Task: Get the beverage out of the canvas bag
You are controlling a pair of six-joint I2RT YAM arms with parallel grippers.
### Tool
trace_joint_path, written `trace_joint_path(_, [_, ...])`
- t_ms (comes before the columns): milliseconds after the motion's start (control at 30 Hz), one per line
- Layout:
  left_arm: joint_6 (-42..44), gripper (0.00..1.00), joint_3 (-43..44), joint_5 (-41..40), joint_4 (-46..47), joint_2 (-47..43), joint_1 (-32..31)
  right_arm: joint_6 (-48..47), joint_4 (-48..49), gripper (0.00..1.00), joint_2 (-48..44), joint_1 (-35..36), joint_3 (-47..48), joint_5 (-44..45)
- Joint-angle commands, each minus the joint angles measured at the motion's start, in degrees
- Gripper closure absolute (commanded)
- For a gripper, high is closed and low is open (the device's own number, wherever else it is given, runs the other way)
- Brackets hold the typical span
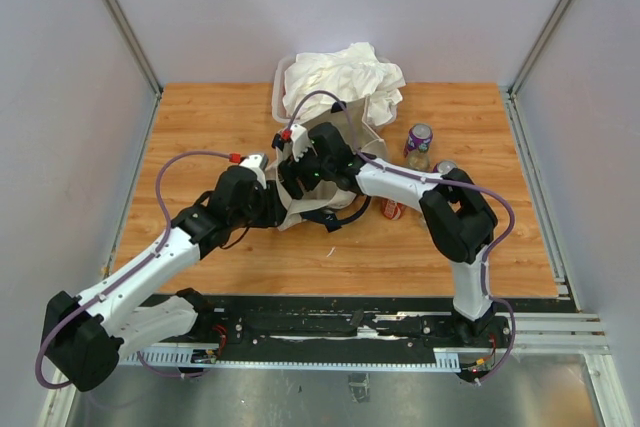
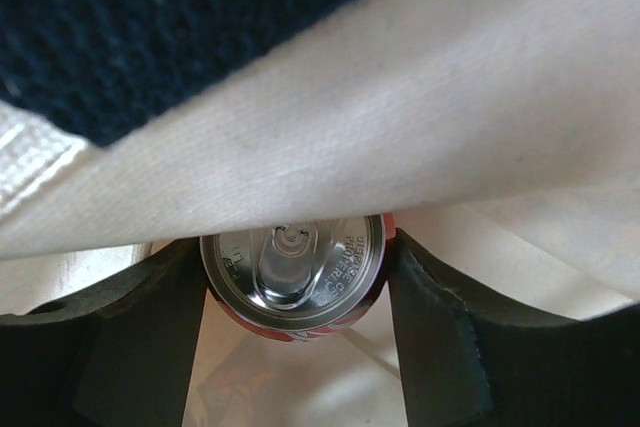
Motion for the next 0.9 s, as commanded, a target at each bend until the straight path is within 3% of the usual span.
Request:
trace_joint_path(0, [-1.0,0.56,-1.6,0.8,0.8,0.3,-0.2,-1.1,-7.3,0.98,3.2,1.2,-1.8,4.7])
trace_joint_path(867, [-0.9,0.55,-3.2,-0.9,5.7,3.4,-0.2,-2.4,3.1,0.99,-29.3,1.3,-10.1,15.6])
